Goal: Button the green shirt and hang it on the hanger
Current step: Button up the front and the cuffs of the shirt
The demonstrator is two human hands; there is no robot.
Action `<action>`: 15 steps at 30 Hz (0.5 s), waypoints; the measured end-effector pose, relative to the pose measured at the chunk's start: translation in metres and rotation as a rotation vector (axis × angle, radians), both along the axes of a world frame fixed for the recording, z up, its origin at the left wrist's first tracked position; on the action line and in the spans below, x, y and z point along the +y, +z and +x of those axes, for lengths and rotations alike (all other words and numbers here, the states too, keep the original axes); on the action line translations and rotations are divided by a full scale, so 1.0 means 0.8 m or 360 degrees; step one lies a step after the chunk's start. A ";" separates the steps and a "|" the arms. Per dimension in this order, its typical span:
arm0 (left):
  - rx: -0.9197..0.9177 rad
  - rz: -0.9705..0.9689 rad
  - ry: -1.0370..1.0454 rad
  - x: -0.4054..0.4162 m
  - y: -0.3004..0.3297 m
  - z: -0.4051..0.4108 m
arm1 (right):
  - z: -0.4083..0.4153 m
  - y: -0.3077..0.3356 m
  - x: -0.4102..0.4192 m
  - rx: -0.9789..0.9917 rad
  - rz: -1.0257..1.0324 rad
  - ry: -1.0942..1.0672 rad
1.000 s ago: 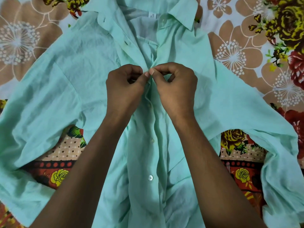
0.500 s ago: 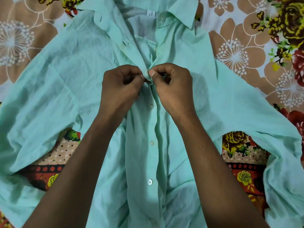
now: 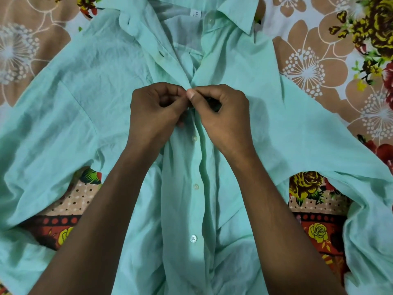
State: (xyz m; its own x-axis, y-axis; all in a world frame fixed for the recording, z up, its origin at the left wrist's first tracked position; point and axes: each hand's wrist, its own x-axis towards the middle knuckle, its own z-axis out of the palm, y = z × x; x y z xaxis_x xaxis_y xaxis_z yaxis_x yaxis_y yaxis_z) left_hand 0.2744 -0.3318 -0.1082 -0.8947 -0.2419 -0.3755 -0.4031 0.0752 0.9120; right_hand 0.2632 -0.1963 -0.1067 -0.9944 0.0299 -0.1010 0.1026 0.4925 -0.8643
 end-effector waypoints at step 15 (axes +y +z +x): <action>0.0017 0.0047 0.0009 0.003 -0.004 0.003 | -0.009 -0.008 0.007 0.0098 0.0195 0.0107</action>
